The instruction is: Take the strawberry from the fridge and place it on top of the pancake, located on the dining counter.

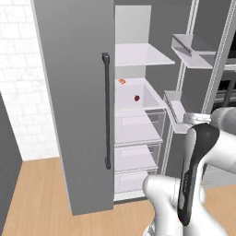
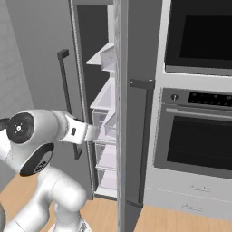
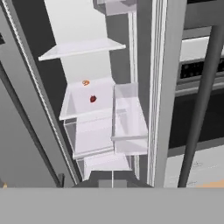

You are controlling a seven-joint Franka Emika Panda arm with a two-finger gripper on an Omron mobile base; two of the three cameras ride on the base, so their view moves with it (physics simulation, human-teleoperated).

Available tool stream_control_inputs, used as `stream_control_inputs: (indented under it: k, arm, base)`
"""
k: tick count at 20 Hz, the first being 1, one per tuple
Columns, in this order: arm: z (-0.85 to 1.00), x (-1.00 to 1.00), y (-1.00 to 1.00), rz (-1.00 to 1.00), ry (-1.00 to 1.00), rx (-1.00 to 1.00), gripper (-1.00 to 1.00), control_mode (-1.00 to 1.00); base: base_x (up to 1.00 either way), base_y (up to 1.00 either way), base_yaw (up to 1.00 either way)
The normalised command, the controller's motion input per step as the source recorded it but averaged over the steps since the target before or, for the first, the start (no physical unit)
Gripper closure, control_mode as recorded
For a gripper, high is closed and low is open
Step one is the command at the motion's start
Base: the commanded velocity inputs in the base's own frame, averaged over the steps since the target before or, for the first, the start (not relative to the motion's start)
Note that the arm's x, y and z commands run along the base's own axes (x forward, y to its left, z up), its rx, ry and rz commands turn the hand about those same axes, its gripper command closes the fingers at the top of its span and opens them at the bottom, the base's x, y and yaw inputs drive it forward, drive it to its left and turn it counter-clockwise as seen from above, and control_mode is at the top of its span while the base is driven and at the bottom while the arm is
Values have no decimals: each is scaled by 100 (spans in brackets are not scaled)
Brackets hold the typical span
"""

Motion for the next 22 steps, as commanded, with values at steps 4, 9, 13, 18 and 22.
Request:
stream_control_inputs:
  k: [4,9,13,18,22]
  arm:
    - [0,58,100,-38,17,-22,100,-100]
    - [-45,80,86,-23,10,-29,100,-100]
    - [-50,93,53,-22,-8,-5,100,-100]
    - [-2,49,5,1,33,-1,100,-100]
    - [0,37,3,0,28,-5,100,-100]
  base:
    - [0,0,0]
    - [0,0,0]
    - [0,0,0]
    - [0,0,0]
    - [0,0,0]
